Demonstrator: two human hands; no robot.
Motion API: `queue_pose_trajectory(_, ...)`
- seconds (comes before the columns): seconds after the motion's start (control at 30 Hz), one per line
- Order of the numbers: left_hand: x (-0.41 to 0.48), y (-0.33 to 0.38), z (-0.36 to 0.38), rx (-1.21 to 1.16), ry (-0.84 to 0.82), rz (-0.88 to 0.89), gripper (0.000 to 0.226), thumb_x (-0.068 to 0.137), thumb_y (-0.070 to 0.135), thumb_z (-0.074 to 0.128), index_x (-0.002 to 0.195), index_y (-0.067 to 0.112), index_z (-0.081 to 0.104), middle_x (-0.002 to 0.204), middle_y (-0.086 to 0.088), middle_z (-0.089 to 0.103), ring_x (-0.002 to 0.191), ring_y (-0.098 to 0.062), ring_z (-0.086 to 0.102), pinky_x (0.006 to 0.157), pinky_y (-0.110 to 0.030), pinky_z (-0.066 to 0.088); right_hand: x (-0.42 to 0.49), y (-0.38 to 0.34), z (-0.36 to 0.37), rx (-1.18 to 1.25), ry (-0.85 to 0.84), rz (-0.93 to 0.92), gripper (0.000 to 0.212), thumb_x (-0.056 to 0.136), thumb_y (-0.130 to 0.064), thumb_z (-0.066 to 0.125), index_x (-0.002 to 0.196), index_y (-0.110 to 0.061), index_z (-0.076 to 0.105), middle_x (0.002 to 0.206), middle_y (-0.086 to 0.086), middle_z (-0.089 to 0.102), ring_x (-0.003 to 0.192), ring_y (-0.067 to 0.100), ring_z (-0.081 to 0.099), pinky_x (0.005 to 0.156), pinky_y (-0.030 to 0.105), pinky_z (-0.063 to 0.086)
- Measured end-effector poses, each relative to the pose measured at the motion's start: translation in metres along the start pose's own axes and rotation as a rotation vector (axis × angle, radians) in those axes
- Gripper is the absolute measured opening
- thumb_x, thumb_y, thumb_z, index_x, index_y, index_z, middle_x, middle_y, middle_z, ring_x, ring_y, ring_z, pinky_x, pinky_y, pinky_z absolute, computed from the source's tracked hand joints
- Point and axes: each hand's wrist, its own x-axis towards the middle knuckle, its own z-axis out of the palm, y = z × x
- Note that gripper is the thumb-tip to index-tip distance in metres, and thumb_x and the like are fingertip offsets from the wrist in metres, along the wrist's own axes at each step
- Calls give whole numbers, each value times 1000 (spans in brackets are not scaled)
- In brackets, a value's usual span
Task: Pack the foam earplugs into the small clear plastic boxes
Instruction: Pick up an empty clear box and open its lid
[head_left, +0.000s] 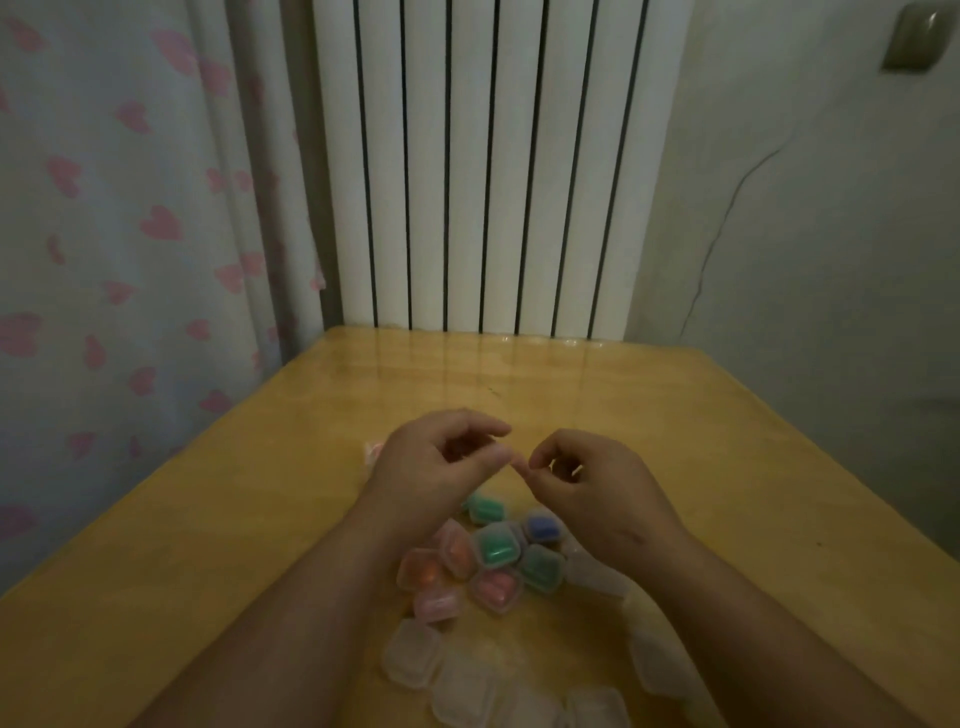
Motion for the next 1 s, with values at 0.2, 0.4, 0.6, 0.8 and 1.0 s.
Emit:
queue_pose_trajectory(0.2, -3, -5, 8, 37, -71, -22, 20, 81, 19, 78, 84, 37, 72, 83, 8, 71, 79, -8, 65, 72, -29, 56, -5, 7, 3, 75, 11, -47, 5, 87, -37, 65, 84, -33, 66, 74, -4, 62, 68, 11, 56, 65, 35, 51)
queue_pose_trajectory(0.4, -2, 0, 12, -69, -33, -152, 13, 81, 14, 78, 82, 24, 70, 80, 0, 72, 78, -18, 70, 73, -36, 59, -4, 10, 2, 236, 95, 26, 18, 82, -30, 74, 87, -33, 58, 78, -5, 65, 70, 8, 65, 64, 28, 57)
queue_pose_trajectory(0.6, -3, 7, 11, -196, -58, -199, 12, 83, 2, 73, 90, 9, 67, 81, -6, 76, 78, -20, 71, 75, -38, 58, -8, 6, 2, 467, 101, 71, 7, 82, -19, 74, 86, -23, 70, 81, -5, 71, 73, 8, 68, 73, 35, 60)
queue_pose_trajectory(0.8, -7, 9, 13, -191, -28, -233, 7, 84, 8, 74, 89, 11, 71, 80, -7, 76, 80, -21, 74, 77, -38, 61, -12, 2, 2, 592, 58, 125, 13, 83, -28, 74, 92, -19, 72, 80, -2, 71, 67, 2, 66, 64, 25, 59)
queue_pose_trajectory(1.0, -7, 10, 15, -113, 13, -229, 6, 84, 10, 74, 83, 15, 72, 74, -2, 75, 74, -16, 73, 71, -32, 61, -13, 2, 5, 616, 24, 151, 13, 82, -30, 74, 91, -20, 71, 78, -3, 71, 67, 5, 65, 58, 22, 55)
